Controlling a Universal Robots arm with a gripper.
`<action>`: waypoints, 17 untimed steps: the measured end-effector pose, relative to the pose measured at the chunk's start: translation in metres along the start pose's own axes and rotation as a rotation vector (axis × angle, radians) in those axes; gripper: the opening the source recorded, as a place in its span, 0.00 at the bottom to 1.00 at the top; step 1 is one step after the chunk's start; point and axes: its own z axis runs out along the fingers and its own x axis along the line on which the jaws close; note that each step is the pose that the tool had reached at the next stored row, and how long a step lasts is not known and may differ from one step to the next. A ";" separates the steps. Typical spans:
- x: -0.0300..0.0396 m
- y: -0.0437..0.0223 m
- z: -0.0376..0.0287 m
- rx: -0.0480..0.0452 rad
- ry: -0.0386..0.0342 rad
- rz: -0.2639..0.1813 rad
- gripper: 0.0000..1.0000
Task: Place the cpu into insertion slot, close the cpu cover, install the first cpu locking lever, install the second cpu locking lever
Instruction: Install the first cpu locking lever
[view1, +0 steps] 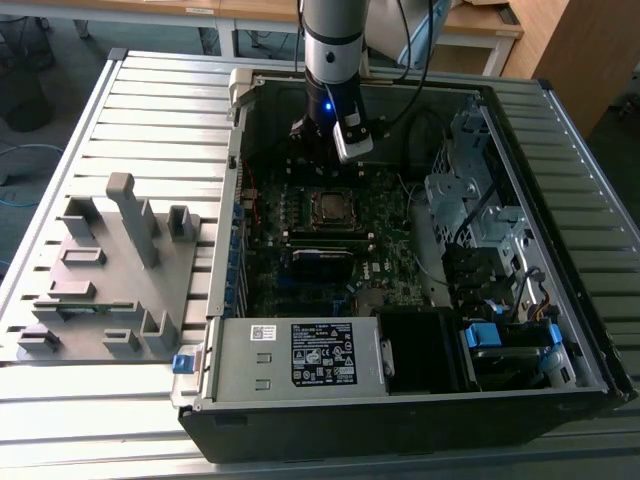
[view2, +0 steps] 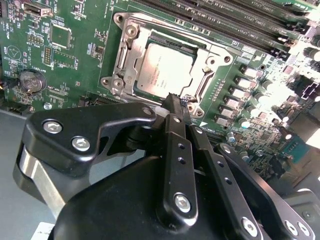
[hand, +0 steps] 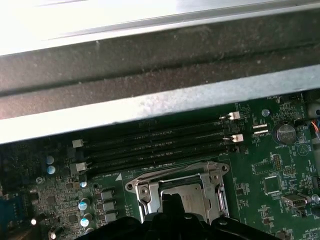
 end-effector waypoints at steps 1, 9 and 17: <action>0.0000 0.0000 0.0000 0.0002 0.0000 0.000 0.10; -0.0006 0.0010 0.0001 -0.0007 0.0006 -0.018 0.10; -0.0005 0.0017 0.0001 -0.0007 0.0006 -0.018 0.10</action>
